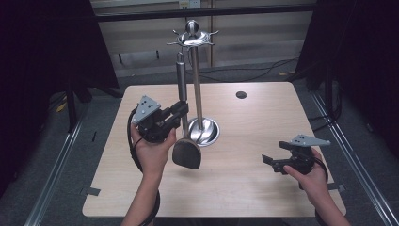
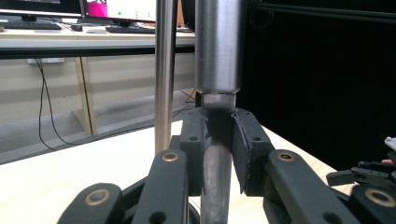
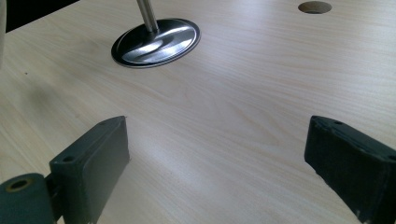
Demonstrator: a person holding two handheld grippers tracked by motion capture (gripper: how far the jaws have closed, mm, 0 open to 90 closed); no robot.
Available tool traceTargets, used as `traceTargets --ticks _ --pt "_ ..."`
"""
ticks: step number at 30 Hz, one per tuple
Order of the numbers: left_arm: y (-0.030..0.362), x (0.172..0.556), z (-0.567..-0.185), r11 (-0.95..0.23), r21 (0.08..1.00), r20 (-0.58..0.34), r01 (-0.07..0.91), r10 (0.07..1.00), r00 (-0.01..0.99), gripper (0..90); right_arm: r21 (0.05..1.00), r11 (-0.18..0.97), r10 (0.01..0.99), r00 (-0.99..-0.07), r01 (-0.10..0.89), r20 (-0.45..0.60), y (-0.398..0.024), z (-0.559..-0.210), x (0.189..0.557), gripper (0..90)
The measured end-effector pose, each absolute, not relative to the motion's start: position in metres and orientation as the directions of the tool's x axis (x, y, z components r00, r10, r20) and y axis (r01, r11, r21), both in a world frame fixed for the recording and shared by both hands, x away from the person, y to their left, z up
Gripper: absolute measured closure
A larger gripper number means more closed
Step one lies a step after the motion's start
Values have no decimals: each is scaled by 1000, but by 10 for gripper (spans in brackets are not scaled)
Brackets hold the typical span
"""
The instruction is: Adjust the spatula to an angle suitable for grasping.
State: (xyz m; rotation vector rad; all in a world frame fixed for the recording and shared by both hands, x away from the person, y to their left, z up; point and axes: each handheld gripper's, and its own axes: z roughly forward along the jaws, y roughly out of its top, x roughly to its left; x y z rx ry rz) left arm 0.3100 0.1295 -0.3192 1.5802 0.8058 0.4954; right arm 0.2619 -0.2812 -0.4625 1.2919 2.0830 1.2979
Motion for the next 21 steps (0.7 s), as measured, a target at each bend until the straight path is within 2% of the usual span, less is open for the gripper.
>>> traceTargets --ticks 21 --pt "118 323 -317 -40 975 -121 220 735 667 759 846 152 846 -509 511 156 -283 -462 262 62"
